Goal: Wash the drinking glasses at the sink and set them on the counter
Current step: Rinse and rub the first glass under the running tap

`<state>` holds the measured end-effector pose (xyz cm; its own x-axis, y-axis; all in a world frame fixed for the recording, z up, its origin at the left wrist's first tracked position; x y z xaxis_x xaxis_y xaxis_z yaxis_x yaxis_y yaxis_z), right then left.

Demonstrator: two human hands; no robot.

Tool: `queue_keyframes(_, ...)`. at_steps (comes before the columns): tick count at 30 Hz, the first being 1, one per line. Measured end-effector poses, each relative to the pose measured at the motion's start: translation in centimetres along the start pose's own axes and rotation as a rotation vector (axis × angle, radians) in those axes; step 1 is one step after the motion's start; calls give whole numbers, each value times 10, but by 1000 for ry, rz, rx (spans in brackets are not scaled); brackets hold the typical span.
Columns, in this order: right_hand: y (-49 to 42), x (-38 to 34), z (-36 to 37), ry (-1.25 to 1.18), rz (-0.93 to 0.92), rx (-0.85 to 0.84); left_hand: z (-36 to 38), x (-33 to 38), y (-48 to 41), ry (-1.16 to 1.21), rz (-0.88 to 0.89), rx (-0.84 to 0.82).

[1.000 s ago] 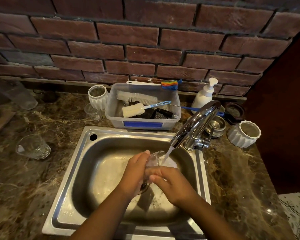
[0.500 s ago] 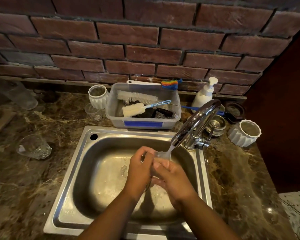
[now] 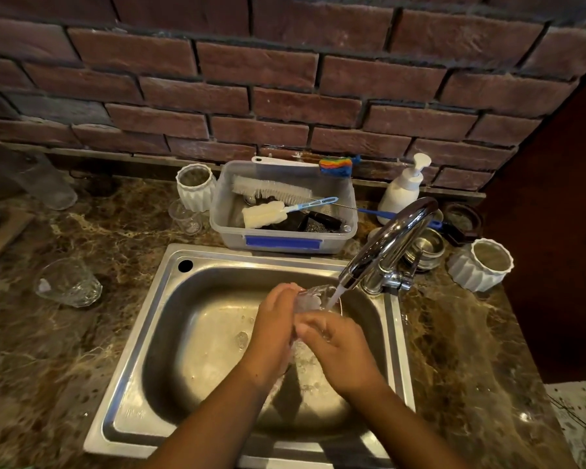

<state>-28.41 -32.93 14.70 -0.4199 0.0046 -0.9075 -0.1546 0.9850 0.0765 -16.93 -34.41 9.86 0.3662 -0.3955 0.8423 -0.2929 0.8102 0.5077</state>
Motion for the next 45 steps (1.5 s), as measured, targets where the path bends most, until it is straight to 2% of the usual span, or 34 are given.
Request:
queue_keyframes(2, 2, 5, 10, -417, 360, 66, -3, 1, 4, -177, 302, -20)
queue_keyframes(3, 3, 7, 16, -569, 498, 50, -6, 2, 5, -236, 385, -23)
queue_keyframes(4, 2, 5, 17, -609, 528, 21, -9, 3, 6, -246, 412, -24)
queue_keyframes(7, -3, -3, 11, -276, 207, -51, -11, 9, 4, -192, 295, -74)
queue_keyframes(10, -6, -3, 2, 228, -187, -191, -12, 10, 1, -100, -123, -51)
queue_keyframes(12, -8, -2, -2, 524, -425, -274, -11, 7, 5, 37, -429, -124)
queue_keyframes(14, -8, -3, -5, 579, -471, -267, -8, 7, 10, 133, -530, -169)
queue_keyframes(15, -6, -3, -4, 546, -435, -237, -7, 5, 9, 135, -505, -146)
queue_keyframes(17, -5, 0, 0, 341, -228, -138, -5, 2, 5, 71, -303, -35)
queue_keyframes(20, -2, 7, 8, -219, 215, 77, -2, 6, 4, -146, 161, 12)
queue_keyframes(22, 0, 9, 17, -558, 486, 106, -4, 9, 7, -267, 370, 11)
queue_keyframes(23, 1, 7, 19, -606, 512, 79, -7, 10, 7, -283, 410, 11)
queue_keyframes(24, 1, 3, 19, -551, 442, 47, -10, 10, 7, -276, 418, 10)
queue_keyframes(26, -2, -1, 15, -318, 204, -11, -14, 10, 4, -224, 323, -5)
queue_keyframes(27, -3, -2, 12, -173, 80, -52, -14, 9, 2, -182, 206, -18)
queue_keyframes(31, -6, -2, 3, 509, -392, -288, -14, 1, 3, 64, -428, -108)
queue_keyframes(32, -7, -3, 1, 590, -443, -307, -14, 0, 5, 122, -530, -156)
queue_keyframes(34, -6, -3, 1, 605, -439, -288, -13, 0, 6, 154, -579, -201)
queue_keyframes(36, -3, -4, 6, 497, -323, -209, -11, -1, 3, 79, -468, -110)
queue_keyframes(37, -1, -4, 9, 376, -208, -149, -10, -1, 0, 33, -352, -24)
queue_keyframes(38, 1, -3, 12, 200, -67, -69, -10, 1, -1, -17, -199, 40)
queue_keyframes(40, 2, 1, 13, -261, 267, 102, -6, 6, 3, -175, 157, 42)
queue_keyframes(42, 4, 5, 21, -664, 580, 110, -7, 10, 7, -304, 392, 28)
queue_keyframes(43, 4, 5, 21, -726, 623, 80, -9, 11, 7, -329, 437, 18)
queue_keyframes(45, 1, 2, 14, -574, 467, 26, -10, 13, 4, -349, 419, -10)
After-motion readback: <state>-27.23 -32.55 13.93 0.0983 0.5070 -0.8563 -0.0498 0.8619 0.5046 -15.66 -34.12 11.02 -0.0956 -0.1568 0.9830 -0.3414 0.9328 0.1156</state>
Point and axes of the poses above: each hand's wrist, its own y-axis away from the middle knuckle, its own z-axis out of the palm, x = y × z, the point moved 4 cm from there along -y, towards the middle knuckle, and after that the axes turned 9 degrees about x, right-handed, at the moved point
